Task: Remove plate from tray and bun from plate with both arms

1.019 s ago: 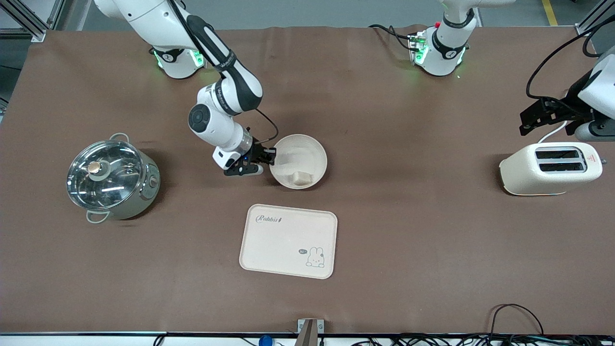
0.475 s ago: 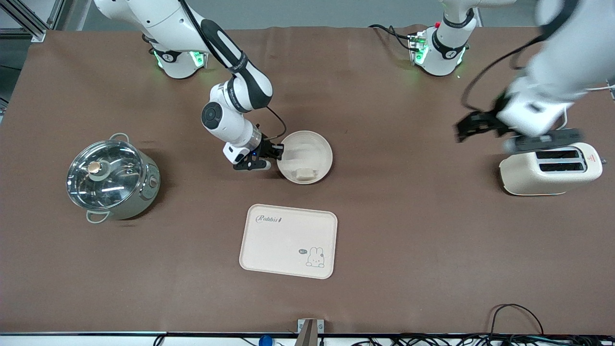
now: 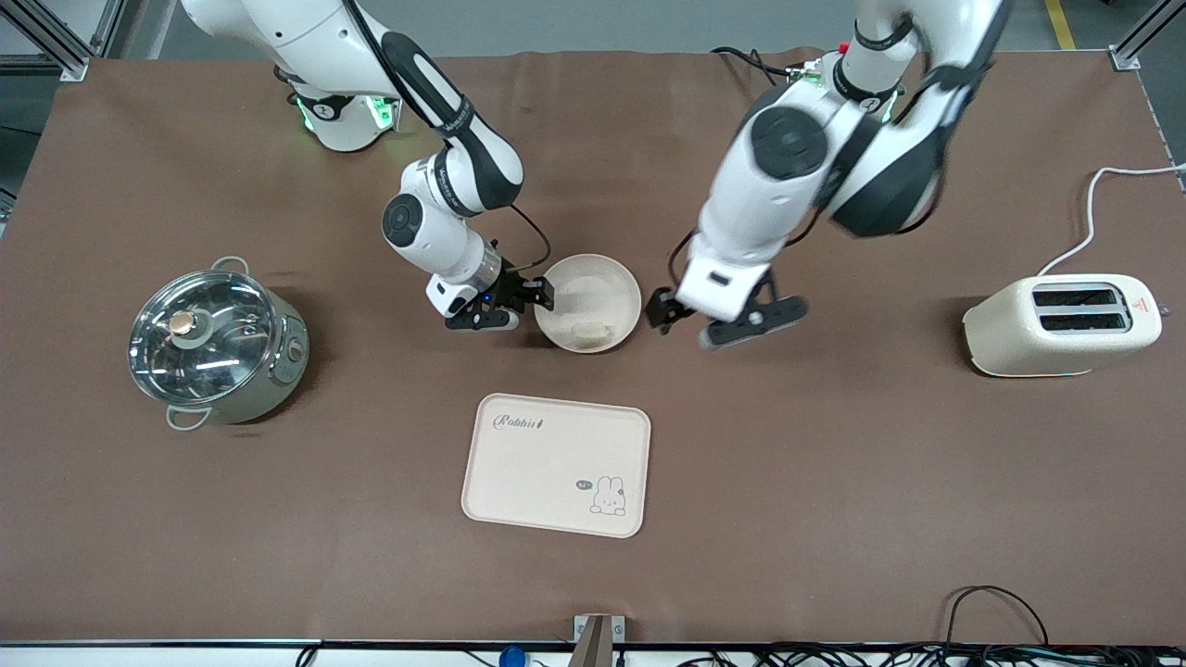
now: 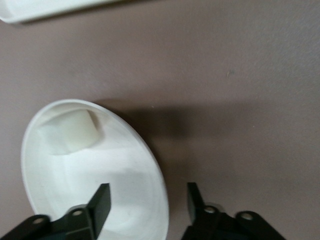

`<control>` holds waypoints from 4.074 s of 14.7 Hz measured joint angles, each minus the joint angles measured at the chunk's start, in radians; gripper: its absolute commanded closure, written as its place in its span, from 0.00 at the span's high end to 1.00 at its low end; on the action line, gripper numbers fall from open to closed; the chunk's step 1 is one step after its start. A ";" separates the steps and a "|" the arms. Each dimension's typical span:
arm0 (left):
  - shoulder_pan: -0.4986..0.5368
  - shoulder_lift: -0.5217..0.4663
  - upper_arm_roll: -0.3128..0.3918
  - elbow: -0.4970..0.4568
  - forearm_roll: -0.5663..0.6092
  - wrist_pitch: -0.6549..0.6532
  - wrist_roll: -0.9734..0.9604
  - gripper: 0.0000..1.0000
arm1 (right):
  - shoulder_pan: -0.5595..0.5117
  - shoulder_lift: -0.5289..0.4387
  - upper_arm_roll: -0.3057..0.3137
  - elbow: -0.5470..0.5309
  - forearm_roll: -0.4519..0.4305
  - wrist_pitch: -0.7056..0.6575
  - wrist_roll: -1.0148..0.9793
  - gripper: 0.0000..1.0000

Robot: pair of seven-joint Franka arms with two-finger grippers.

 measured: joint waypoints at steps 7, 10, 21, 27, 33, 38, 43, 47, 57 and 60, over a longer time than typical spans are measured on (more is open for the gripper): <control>-0.126 0.252 0.002 0.045 0.045 0.223 -0.135 0.98 | -0.153 -0.178 -0.021 -0.002 -0.005 -0.282 0.030 1.00; -0.146 0.290 0.002 0.049 0.045 0.277 -0.180 0.98 | -0.327 -0.285 -0.030 -0.003 -0.128 -0.476 0.023 1.00; -0.197 0.396 0.009 0.050 0.172 0.378 -0.333 0.08 | -0.451 -0.454 -0.327 0.300 -0.596 -0.977 -0.241 1.00; -0.197 0.388 0.007 0.066 0.173 0.321 -0.360 0.00 | -0.459 -0.456 -0.339 0.566 -0.703 -1.208 -0.269 1.00; -0.056 0.174 0.003 0.072 0.148 0.019 0.037 0.00 | -0.464 -0.454 -0.336 0.615 -0.706 -1.211 -0.285 1.00; 0.338 0.175 -0.069 -0.009 0.125 0.025 0.597 0.02 | -0.464 -0.450 -0.331 0.621 -0.707 -1.207 -0.285 1.00; 0.475 0.272 -0.094 -0.085 0.124 0.170 0.717 0.89 | -0.464 -0.450 -0.329 0.622 -0.707 -1.204 -0.285 1.00; 0.473 0.289 -0.102 -0.097 0.125 0.199 0.718 1.00 | -0.465 -0.450 -0.330 0.623 -0.708 -1.203 -0.285 1.00; 0.495 0.133 -0.108 0.044 0.126 -0.048 0.725 1.00 | -0.506 -0.449 -0.293 0.624 -0.708 -1.199 -0.302 1.00; 0.497 0.016 -0.110 0.080 0.124 -0.163 0.769 1.00 | -0.506 -0.448 -0.291 0.624 -0.708 -1.197 -0.302 1.00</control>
